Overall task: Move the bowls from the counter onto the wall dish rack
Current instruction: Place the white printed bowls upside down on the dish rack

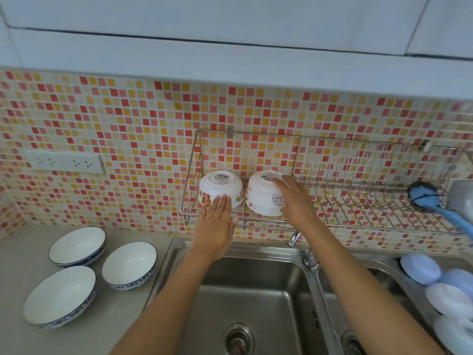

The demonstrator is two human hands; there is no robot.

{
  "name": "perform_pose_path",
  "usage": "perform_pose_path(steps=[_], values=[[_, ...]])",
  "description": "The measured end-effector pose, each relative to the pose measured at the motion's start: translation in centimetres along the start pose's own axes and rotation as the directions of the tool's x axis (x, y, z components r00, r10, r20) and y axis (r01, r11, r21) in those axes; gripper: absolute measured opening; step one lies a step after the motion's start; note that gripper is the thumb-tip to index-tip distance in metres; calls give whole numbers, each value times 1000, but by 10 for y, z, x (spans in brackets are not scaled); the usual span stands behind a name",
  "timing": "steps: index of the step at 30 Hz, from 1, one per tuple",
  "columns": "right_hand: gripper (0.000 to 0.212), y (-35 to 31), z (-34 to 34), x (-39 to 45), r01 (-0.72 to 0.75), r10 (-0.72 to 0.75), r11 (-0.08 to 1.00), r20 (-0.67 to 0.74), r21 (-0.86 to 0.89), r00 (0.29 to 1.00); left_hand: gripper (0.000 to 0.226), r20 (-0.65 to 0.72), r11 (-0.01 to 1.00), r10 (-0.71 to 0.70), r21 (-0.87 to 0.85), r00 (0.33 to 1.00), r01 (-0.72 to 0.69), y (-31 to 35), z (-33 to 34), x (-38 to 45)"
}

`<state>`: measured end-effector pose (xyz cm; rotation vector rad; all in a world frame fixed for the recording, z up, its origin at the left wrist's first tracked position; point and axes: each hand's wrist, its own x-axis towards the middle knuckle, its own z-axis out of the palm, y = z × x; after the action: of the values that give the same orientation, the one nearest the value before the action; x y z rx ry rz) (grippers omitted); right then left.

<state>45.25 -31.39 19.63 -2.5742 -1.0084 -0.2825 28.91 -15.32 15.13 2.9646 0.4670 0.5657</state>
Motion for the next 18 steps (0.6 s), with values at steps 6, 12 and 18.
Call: perform_pose_path(steps=[6, 12, 18], values=[[82, 8, 8, -7, -29, 46, 966, -59, 258, 997, 62, 25, 1000, -15, -2, 1000, 15, 2, -3, -1], [59, -6, 29, -41, 42, -68, 984, -150, -171, 986, 64, 0, 1000, 5, -9, 1000, -5, 0, 2, -3], [74, -8, 37, -52, -48, 12, 972, -156, -229, 988, 63, -14, 999, 43, 2, 999, -43, 0, 1, -5]])
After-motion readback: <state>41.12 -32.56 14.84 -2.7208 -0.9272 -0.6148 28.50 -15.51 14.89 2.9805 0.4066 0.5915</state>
